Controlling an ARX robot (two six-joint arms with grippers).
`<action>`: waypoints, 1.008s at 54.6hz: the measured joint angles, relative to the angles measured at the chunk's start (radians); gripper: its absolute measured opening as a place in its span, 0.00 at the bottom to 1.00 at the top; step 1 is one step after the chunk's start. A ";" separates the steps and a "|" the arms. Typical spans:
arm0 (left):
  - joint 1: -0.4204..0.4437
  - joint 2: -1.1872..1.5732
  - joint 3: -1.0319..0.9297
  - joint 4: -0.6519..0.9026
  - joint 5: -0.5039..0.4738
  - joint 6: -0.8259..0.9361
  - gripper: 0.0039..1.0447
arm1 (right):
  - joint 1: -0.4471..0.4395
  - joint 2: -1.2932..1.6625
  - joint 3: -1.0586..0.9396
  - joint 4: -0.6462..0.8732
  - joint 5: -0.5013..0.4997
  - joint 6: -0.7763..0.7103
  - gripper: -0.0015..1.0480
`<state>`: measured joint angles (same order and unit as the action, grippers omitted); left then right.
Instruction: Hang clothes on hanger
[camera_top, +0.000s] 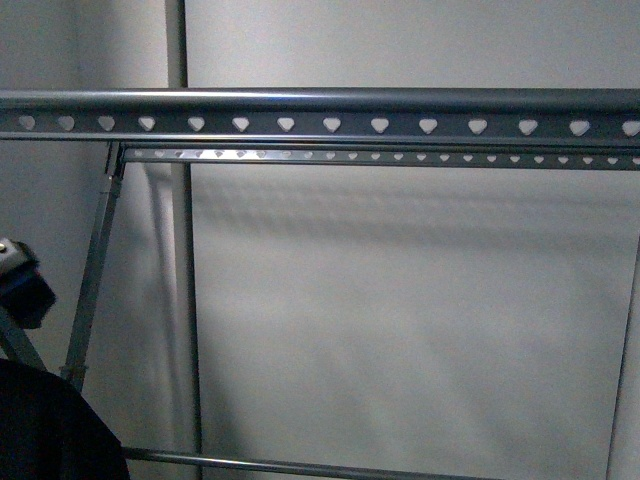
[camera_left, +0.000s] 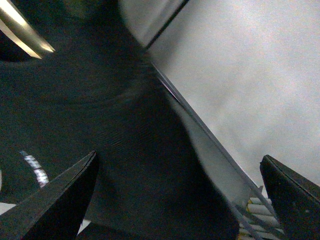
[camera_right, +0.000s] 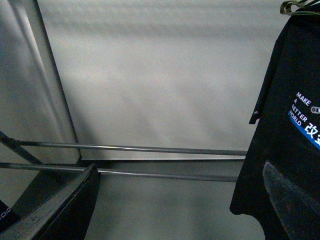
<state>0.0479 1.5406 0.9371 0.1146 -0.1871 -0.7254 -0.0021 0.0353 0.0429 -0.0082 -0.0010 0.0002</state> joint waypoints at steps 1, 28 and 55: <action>-0.002 0.013 0.010 0.002 -0.008 0.000 0.94 | 0.000 0.000 0.000 0.000 0.000 0.000 0.93; 0.051 0.126 0.130 -0.096 -0.006 0.064 0.15 | 0.000 0.000 0.000 0.000 0.000 0.000 0.93; 0.059 -0.604 -0.198 -0.696 0.920 0.903 0.04 | 0.000 0.000 0.000 0.000 0.000 0.000 0.93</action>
<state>0.1066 0.9363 0.7387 -0.5816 0.7330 0.1776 -0.0021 0.0353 0.0429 -0.0082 -0.0013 0.0002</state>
